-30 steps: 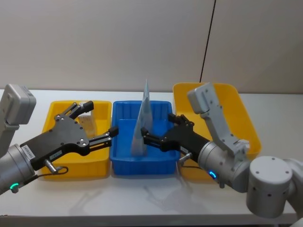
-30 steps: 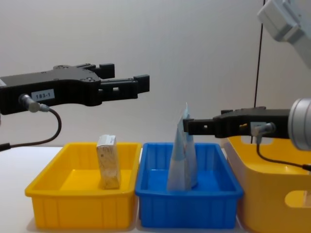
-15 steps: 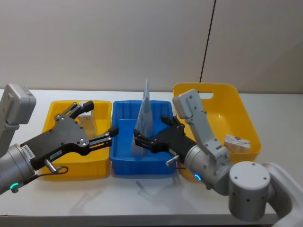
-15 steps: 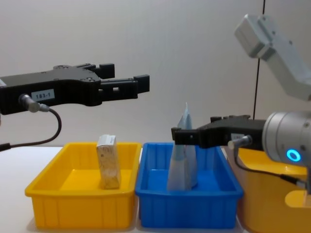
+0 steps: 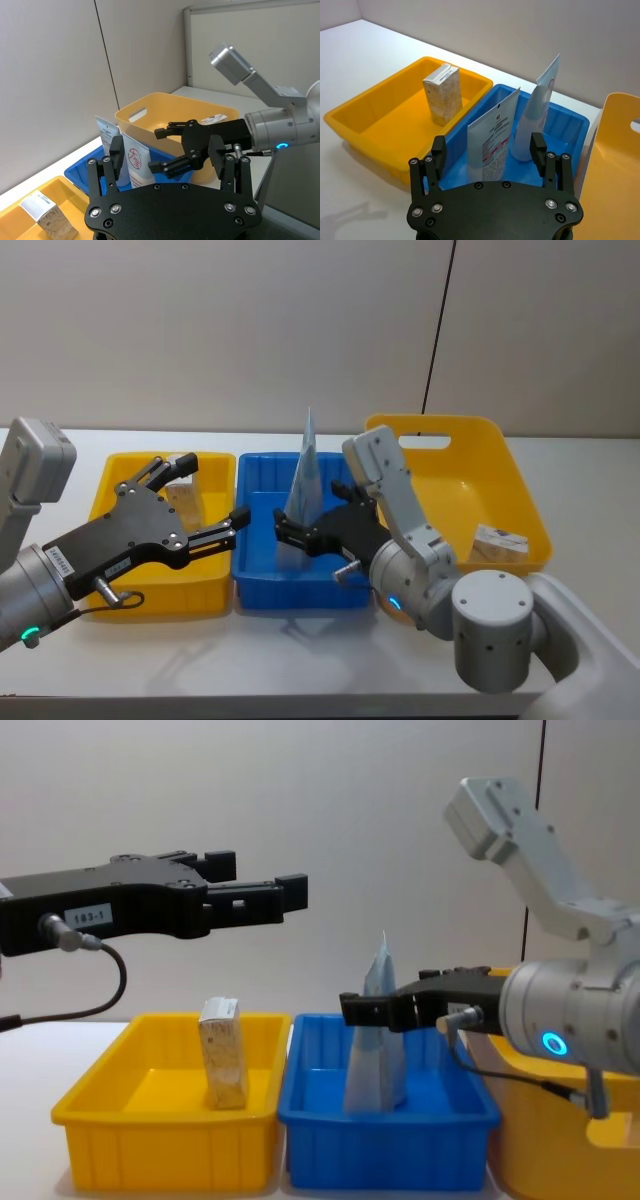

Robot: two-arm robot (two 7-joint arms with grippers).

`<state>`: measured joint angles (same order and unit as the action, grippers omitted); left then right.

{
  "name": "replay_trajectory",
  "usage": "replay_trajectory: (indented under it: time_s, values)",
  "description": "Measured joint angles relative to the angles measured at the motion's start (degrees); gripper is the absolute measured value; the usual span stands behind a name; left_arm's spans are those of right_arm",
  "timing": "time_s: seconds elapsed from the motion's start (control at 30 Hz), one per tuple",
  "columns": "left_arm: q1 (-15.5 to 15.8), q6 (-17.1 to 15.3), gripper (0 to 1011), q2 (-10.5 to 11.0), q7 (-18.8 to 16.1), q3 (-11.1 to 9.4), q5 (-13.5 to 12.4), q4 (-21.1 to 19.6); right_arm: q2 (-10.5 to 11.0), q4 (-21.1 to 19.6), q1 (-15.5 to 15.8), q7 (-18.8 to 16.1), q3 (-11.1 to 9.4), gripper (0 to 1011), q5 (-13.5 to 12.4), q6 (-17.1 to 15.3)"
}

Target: Bimanual collaborative sorting of washing and personal care products

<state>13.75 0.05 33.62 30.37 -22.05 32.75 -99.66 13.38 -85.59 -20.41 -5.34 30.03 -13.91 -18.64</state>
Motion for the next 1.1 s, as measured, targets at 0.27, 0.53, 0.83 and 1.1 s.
replay_trajectory:
  time_s: [0.27, 0.53, 0.83, 1.1]
  values:
    - [0.0, 0.0, 1001, 0.0, 0.0, 0.0, 0.0, 0.0, -2.2, 3.8, -2.74, 0.3, -0.17, 1003, 0.69, 0.07]
    - [0.0, 0.0, 1001, 0.0, 0.0, 0.0, 0.0, 0.0, -3.88, 7.17, -4.96, 0.33, -0.3, 1003, 1.28, 0.22]
    - [0.0, 0.0, 1001, 0.0, 0.0, 0.0, 0.0, 0.0, -4.98, 9.53, -6.22, -0.06, -0.53, 1003, 1.47, -0.56]
    - [0.0, 0.0, 1002, 0.0, 0.0, 0.0, 0.0, 0.0, -5.61, 11.01, -6.72, -0.61, -0.87, 1004, 1.44, -1.6]
